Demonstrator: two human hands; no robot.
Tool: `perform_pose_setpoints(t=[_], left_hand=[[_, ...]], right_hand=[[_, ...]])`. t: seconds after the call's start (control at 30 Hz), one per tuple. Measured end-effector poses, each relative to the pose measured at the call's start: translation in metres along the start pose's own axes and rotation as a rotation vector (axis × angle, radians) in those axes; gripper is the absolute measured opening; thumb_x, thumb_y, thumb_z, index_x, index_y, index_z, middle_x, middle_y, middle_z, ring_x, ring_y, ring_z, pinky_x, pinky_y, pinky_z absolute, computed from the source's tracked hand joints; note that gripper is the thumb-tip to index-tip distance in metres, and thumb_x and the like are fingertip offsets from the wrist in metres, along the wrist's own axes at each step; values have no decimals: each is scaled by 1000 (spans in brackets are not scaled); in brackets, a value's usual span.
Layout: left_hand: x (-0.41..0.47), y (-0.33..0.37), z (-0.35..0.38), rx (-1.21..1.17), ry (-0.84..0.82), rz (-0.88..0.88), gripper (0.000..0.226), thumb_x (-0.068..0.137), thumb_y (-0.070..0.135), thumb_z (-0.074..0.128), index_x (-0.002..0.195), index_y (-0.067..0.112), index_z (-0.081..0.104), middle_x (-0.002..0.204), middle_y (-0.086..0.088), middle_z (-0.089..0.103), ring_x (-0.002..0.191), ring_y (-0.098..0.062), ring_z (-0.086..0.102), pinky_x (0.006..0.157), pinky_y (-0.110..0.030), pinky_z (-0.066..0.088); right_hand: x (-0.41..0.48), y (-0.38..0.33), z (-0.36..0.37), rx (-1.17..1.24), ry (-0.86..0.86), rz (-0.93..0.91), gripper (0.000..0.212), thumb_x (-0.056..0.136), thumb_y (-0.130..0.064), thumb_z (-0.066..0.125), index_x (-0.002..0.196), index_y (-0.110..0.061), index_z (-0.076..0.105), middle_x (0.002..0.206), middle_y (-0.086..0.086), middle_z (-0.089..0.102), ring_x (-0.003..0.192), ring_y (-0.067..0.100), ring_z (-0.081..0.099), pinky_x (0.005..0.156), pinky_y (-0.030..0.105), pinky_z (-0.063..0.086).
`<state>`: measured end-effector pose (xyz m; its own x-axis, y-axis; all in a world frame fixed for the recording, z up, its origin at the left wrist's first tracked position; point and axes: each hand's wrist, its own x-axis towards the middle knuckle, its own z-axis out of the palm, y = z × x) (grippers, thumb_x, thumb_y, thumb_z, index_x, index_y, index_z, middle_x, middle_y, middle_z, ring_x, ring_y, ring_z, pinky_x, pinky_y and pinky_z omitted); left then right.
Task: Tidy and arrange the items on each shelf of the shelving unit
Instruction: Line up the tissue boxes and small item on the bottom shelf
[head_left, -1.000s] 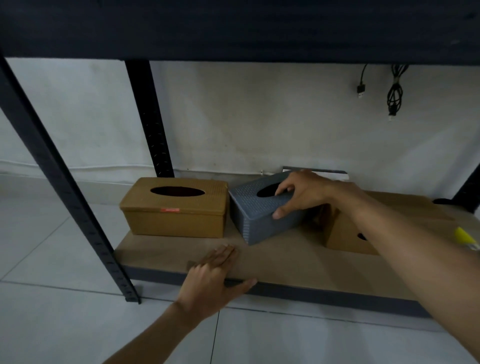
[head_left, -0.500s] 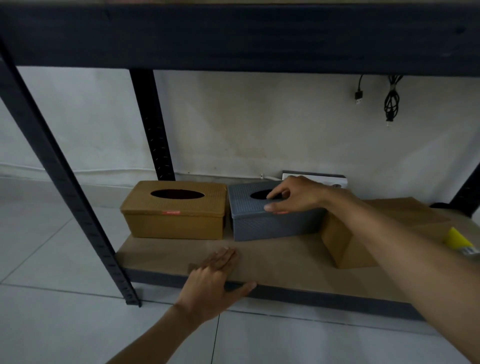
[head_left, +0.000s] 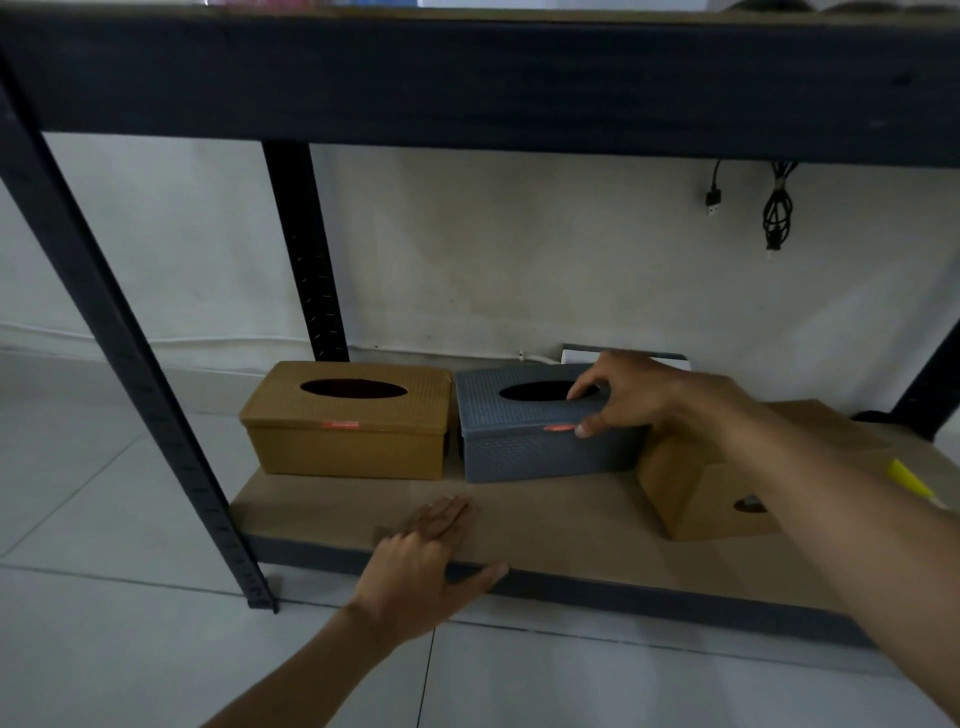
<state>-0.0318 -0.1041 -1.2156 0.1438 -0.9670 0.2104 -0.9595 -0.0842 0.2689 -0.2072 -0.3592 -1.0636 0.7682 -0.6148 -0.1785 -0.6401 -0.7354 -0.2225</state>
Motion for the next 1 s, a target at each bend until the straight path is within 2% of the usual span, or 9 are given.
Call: perform_pose_setpoints(t=[0.1,0.23,0.33,0.5,0.6,0.7,0.8,0.9,1.0], left_hand=[[0,-2,2,3,-4,16,92,86,84,29,158,27,20,164,10,19,149,-6,16,112,-20,11],[1,-2,1,-6,-24,-4,95,84,86,24,158,27,20,164,10,18,149,-6,16,114,-24,16],[1,-1,2,3,-13,0,91,87,83,32,157,25,24,163,9,22,149,-8,21,110,-23,13],[2,-1,2,-17,-39,-11,90,88,82,34,157,25,25,163,9,22,149,-8,21,114,-29,23],[4,-1,1,-32,-61,-5,92,87,83,30,158,27,20,164,12,15,149,-5,15,116,-27,24],[9,9,2,-38,-118,71,88,88,78,24,159,27,14,164,14,11,149,-2,11,117,-21,16],[20,36,4,-64,-188,196,80,95,71,29,159,26,12,165,11,7,150,-3,5,113,-13,-4],[36,69,11,-85,-248,307,76,99,67,31,159,27,7,164,13,1,150,-3,-1,107,-10,-12],[51,97,18,-73,-312,381,77,100,65,29,160,24,3,165,11,-3,151,-7,-2,114,-16,-4]], right_hand=[[-2,-6,1,5,0,1,48,71,-56,82,113,-34,71,114,-13,62,110,10,57,96,37,50],[-4,-13,3,34,-14,-27,45,70,-62,80,104,-34,73,108,-10,65,103,10,59,92,38,52],[-6,-18,3,21,-14,-14,45,71,-61,80,106,-34,73,106,-10,64,101,10,59,90,38,52],[-7,-19,6,28,2,10,51,68,-66,79,108,-33,74,105,-13,67,102,8,60,92,42,53],[-13,-15,-1,154,9,-1,57,74,-63,76,123,-34,67,120,-9,64,111,10,57,97,34,49],[-26,-4,-21,240,86,61,38,86,-45,74,122,-42,63,120,-4,61,106,13,59,93,31,48],[-54,18,-39,206,42,153,27,90,-32,67,113,-44,65,117,-2,63,100,13,61,89,30,51],[-93,40,-50,88,-137,269,38,92,-34,65,127,-48,57,131,-11,51,118,14,54,99,32,48],[-122,61,-55,59,-301,361,72,85,-25,72,142,-50,37,146,-13,35,135,16,40,111,35,40]])
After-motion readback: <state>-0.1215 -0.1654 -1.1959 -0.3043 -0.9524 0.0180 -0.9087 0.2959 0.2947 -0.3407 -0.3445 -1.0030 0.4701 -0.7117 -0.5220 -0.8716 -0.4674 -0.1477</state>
